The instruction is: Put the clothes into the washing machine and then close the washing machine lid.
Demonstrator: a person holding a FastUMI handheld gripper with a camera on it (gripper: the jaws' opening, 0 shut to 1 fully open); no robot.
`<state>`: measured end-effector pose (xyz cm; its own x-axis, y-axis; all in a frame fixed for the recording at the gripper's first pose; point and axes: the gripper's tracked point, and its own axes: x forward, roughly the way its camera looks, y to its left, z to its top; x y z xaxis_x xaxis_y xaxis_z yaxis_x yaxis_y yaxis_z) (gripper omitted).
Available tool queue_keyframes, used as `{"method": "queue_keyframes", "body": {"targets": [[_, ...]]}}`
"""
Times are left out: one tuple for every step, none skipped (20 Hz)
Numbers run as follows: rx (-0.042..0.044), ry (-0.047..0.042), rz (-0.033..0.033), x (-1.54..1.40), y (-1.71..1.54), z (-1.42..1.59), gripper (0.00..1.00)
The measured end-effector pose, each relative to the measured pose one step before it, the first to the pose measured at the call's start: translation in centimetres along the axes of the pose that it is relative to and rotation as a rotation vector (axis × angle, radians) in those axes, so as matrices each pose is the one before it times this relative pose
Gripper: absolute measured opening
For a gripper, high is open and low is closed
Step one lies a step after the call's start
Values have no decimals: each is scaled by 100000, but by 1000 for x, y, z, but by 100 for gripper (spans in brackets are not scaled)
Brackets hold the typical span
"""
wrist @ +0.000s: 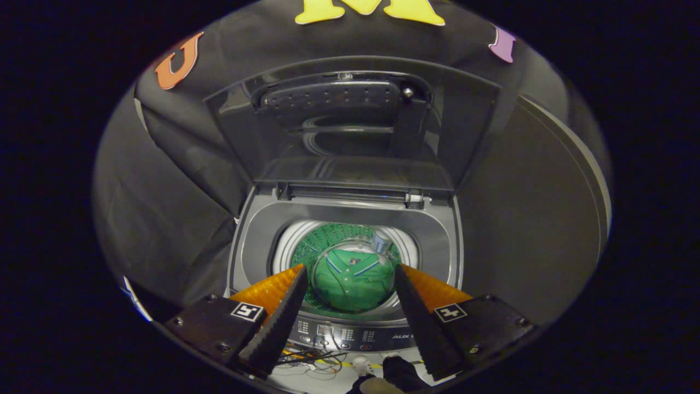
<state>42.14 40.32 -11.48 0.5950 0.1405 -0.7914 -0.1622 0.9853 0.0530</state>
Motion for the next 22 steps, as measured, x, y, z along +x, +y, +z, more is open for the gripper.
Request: {"method": "queue_keyframes", "body": {"targets": [[-66, -1110, 5, -480, -49, 94, 98], [-79, -1667, -167, -538, -62, 199, 98], [-141, -1714, 43, -600, -33, 135, 98], [-457, -1597, 119, -689, 11, 291, 98], [-407, -1835, -37, -797, -35, 281, 98], [-324, -1992, -135, -755, -32, 297, 98], [-338, -2279, 253, -832, -9, 358, 98], [-678, -2233, -78, -752, 1, 497, 98], [-409, -2081, -57, -848, -79, 343, 98], [85, -2111, 416, -855, -19, 543, 98], [267, -2564, 465, -1178, 91, 525, 98], [-2, -2179, 46, -1009, -205, 632, 98], [-207, -2608, -5, -1101, -242, 524, 98], [-260, -2918, -300, -1078, -264, 800, 98], [-494, -2265, -325, -746, -297, 622, 98], [-277, -1880, -3, -771, -224, 822, 98], [-29, -2340, -188, -602, -177, 896, 98], [573, -1886, -363, -585, -197, 1123, 98], [745, -1874, -117, -371, -116, 910, 98], [317, -1459, 87, -235, 45, 1199, 98], [356, -1464, 38, -205, 172, 1232, 98], [409, -877, 33, -95, 27, 1131, 98]]}}
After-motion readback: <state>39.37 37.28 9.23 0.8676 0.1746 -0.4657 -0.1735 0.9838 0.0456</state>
